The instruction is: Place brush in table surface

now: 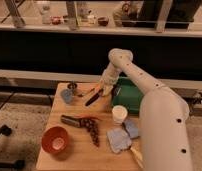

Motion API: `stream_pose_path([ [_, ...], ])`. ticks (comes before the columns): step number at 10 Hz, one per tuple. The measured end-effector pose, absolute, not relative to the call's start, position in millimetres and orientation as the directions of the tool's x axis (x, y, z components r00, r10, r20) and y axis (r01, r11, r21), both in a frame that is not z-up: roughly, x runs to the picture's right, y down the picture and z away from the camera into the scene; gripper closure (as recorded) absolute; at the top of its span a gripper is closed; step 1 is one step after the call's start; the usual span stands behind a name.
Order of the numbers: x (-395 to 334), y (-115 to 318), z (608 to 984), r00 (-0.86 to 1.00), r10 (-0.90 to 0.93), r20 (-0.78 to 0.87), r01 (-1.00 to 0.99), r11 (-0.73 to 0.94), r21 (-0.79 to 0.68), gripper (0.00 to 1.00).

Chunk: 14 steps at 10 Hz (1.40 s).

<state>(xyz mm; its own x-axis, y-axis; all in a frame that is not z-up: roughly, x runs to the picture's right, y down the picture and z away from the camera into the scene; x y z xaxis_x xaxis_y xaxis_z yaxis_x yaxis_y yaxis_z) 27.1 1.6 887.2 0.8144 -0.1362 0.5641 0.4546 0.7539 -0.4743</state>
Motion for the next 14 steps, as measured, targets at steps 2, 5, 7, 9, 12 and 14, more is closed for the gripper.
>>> stream_pose_path([
  [2, 18.5, 2.5, 886.6, 0.805, -0.144, 0.575, 0.468, 0.749, -0.468, 1.0],
  [5, 6.2, 4.2, 885.9, 0.794, -0.152, 0.588, 0.482, 0.747, -0.458, 1.0],
  [7, -3.5, 8.5, 885.5, 0.79, -0.16, 0.592, 0.492, 0.742, -0.456, 1.0],
  [9, -11.6, 14.9, 886.5, 0.788, -0.163, 0.594, 0.499, 0.734, -0.46, 1.0],
  [12, -24.7, 24.6, 889.2, 0.791, -0.169, 0.588, 0.502, 0.729, -0.466, 1.0],
  [14, -31.5, 27.3, 892.3, 0.802, -0.16, 0.575, 0.486, 0.735, -0.473, 1.0],
])
